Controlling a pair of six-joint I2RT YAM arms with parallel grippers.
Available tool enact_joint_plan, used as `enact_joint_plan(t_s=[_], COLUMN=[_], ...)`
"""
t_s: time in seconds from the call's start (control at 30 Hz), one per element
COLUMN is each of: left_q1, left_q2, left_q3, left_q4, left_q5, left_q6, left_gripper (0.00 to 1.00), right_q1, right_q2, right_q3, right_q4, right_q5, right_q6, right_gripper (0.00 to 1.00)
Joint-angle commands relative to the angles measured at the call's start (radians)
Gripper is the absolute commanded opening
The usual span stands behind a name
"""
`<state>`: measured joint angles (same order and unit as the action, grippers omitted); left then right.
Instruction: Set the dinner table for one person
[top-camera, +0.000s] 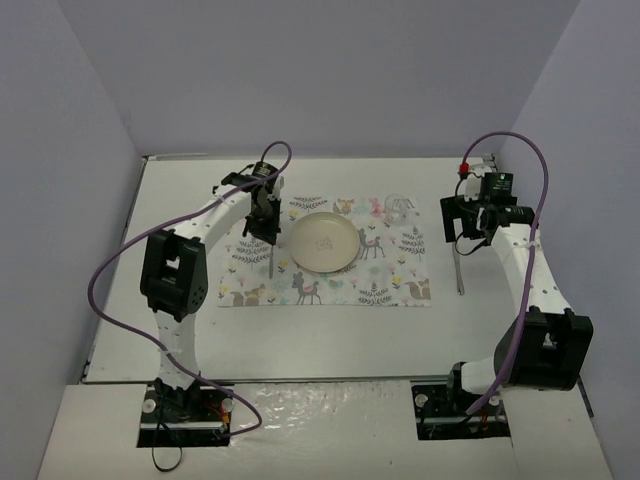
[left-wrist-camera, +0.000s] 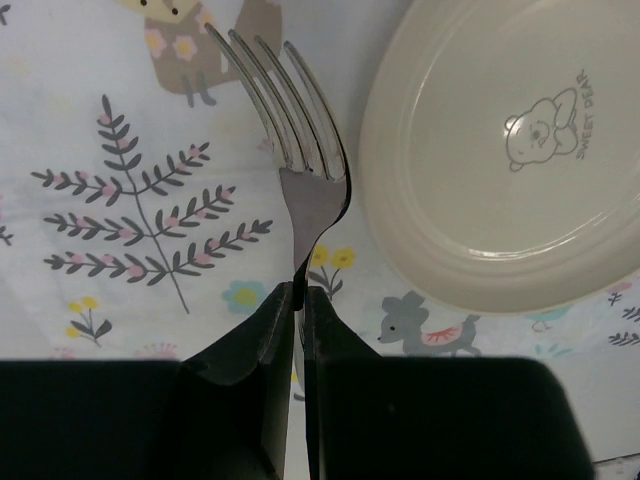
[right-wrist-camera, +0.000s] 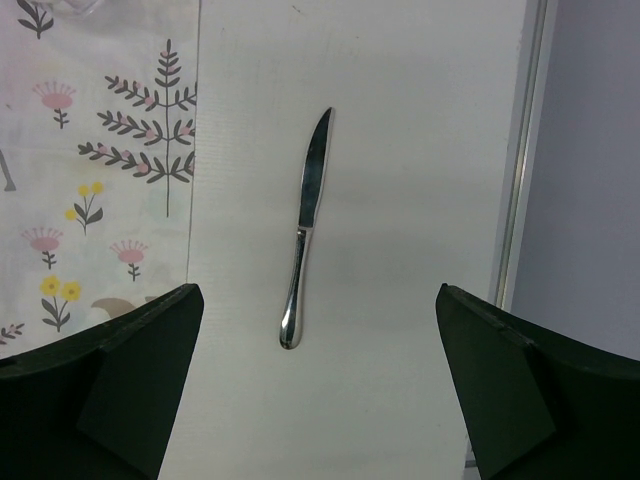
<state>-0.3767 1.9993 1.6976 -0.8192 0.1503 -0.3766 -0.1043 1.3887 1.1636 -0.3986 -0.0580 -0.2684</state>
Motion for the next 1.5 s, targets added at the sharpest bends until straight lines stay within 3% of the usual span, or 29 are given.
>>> enact_joint_plan(t_s=[0.0, 0.4, 0.93, 0.97, 1.03, 1.13, 1.27, 1.47], left_q1=[0.0, 0.042, 0.085, 0.085, 0.084, 0.087, 0.111, 0.179], left_q2=[0.006, 0.088, 0.148, 0.145, 0.134, 0.085, 0.03, -0.033], left_q3=[0.034, 0.016, 0.055, 0.049, 0.035, 0.005, -0.023, -0.039], left_q4=[0.081, 0.137, 0.025, 0.033, 0.049, 0.075, 0.102, 0.131], left_q5=[0.029, 0.047, -0.001, -0.001, -0.008, -0.056, -0.063, -0.013], left_q6=[-0.109, -0.133, -0.022, -0.014, 0.0, 0.018, 0.027, 0.012], left_gripper=[0.0, 0.0, 0.0, 0.11, 0.46, 0.69, 0.75, 0.75], right_q1=[-0.006, -0.011, -0.013, -0.013, -0.014, -0.013, -0.012, -0.013], right_q2=[0.007, 0.009, 0.039, 0.038, 0.038, 0.053, 0.142, 0.281], right_q3=[-0.006, -0.03, -0.056, -0.058, -0.061, -0.048, -0.005, -0.006], right_q4=[0.048, 0.066, 0.098, 0.099, 0.098, 0.055, -0.09, -0.117], right_q5=[0.04, 0.055, 0.08, 0.081, 0.081, 0.089, 0.069, 0.082], right_q6=[0.006, -0.001, -0.002, -0.003, -0.008, -0.014, -0.06, -0.061], right_gripper=[1.0, 1.0, 1.0, 1.0, 1.0, 1.0, 1.0, 1.0])
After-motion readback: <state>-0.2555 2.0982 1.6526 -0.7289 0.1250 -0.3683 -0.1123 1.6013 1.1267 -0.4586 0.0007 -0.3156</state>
